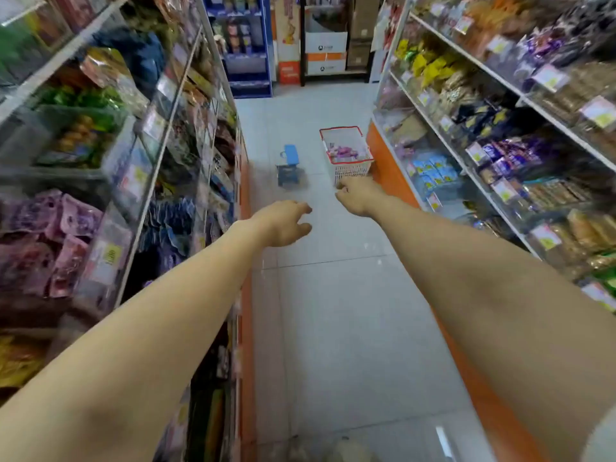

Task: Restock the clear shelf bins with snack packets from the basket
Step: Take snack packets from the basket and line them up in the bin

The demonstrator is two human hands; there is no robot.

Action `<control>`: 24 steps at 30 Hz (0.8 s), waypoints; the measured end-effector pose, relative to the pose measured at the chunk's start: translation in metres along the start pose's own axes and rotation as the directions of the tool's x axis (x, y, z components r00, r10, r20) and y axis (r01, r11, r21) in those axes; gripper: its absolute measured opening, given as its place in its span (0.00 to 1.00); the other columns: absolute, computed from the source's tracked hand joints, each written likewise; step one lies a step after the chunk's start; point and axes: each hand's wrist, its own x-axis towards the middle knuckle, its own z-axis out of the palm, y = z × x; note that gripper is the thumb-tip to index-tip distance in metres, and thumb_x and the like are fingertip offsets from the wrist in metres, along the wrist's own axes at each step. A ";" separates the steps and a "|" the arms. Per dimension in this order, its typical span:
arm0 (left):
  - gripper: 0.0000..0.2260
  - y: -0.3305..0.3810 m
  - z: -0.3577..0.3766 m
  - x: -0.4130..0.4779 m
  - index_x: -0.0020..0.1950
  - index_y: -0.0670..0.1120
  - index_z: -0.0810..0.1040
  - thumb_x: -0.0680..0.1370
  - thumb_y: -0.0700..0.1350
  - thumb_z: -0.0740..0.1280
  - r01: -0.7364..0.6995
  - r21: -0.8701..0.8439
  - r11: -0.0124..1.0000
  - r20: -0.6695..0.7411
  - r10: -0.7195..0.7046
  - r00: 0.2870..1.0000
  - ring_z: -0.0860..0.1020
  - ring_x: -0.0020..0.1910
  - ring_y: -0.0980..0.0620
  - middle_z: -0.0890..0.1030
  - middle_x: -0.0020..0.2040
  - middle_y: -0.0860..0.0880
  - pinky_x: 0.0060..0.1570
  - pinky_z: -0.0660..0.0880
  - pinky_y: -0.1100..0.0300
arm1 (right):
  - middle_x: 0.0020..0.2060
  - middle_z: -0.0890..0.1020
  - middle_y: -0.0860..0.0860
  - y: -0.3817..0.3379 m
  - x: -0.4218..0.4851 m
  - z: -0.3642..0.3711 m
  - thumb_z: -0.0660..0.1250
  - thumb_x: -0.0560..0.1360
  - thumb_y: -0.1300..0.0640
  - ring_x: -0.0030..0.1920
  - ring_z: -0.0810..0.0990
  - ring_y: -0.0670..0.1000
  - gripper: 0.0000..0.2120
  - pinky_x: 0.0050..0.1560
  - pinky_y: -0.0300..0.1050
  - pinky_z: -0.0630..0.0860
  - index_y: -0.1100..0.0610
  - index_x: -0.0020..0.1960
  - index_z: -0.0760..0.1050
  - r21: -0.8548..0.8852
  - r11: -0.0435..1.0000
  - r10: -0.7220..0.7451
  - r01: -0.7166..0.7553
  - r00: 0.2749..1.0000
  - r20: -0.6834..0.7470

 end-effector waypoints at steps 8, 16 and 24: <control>0.22 -0.006 0.019 0.012 0.77 0.47 0.63 0.83 0.49 0.59 -0.006 0.000 1.000 0.078 0.006 0.997 0.68 0.71 0.43 0.67 0.74 0.44 0.70 0.65 0.47 | 0.64 0.76 0.57 0.008 0.003 0.025 0.55 0.81 0.50 0.63 0.73 0.60 0.19 0.64 0.54 0.71 0.55 0.68 0.71 0.027 0.999 0.041 -0.043 0.997 0.058; 0.22 -0.010 0.032 0.060 0.77 0.48 0.63 0.83 0.49 0.59 0.028 -0.033 0.999 0.142 -0.023 0.990 0.69 0.69 0.42 0.68 0.73 0.44 0.68 0.67 0.47 | 0.66 0.75 0.57 0.029 0.044 0.043 0.55 0.82 0.51 0.63 0.73 0.60 0.18 0.64 0.52 0.71 0.54 0.69 0.70 0.042 0.997 0.057 -0.063 0.989 0.136; 0.21 -0.013 0.023 0.141 0.76 0.49 0.63 0.83 0.49 0.59 0.114 -0.078 0.990 0.171 -0.099 0.980 0.71 0.67 0.43 0.68 0.73 0.45 0.67 0.69 0.47 | 0.66 0.75 0.57 0.064 0.120 0.044 0.55 0.82 0.50 0.64 0.73 0.59 0.18 0.64 0.54 0.71 0.54 0.69 0.70 0.043 0.998 0.031 -0.041 0.977 0.210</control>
